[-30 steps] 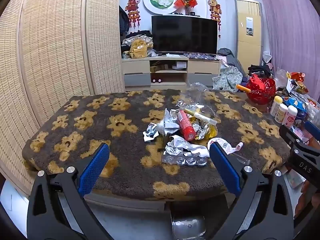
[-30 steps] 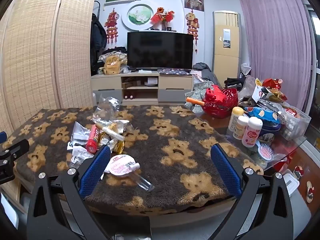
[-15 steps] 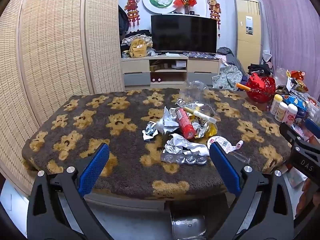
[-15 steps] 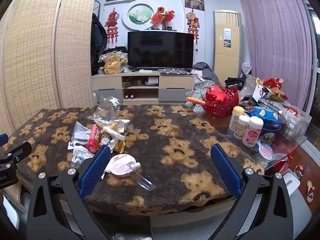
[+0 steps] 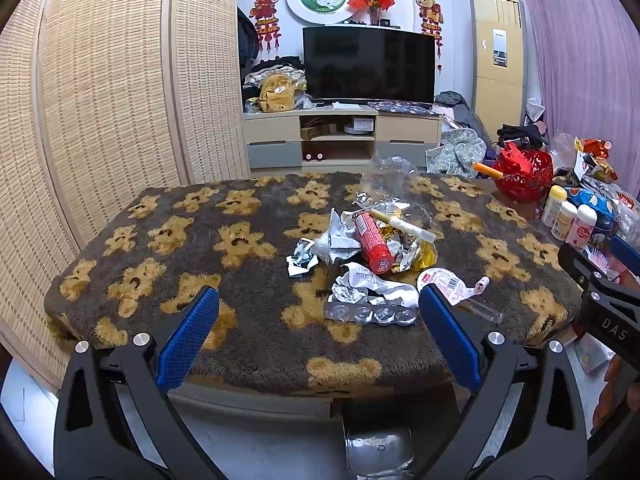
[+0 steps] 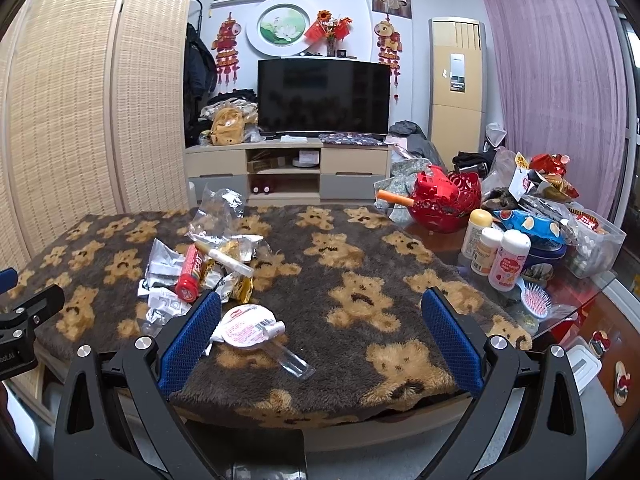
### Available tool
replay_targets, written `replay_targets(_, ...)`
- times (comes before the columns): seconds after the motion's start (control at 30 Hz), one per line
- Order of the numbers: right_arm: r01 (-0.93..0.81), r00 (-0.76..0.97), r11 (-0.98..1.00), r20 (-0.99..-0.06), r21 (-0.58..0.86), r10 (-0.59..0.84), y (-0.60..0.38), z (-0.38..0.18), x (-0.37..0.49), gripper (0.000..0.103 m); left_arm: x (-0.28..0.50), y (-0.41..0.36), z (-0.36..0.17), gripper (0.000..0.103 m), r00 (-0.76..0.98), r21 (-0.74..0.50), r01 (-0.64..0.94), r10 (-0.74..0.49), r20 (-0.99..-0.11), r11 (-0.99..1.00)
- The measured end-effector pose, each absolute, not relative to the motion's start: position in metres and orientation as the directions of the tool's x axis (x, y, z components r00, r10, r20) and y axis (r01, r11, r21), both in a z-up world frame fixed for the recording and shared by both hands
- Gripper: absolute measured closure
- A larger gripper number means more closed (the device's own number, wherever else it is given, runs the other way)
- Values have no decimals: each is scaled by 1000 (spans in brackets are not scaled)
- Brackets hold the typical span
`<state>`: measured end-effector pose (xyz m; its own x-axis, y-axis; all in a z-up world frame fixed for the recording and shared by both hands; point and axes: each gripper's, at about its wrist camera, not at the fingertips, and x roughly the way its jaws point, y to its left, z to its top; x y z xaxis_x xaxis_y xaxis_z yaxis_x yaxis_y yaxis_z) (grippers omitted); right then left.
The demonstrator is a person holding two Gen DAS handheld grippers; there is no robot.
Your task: Collect trash
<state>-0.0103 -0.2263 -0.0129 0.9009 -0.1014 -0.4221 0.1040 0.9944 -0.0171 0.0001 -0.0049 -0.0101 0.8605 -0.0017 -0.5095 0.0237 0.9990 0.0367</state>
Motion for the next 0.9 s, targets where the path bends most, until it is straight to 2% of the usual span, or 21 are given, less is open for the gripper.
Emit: replay_targets(0.9,98,896,995,-433,-22,-97,-222,-19,-9,3,0,-2,-11,8,857,34,25,-4,-515,999)
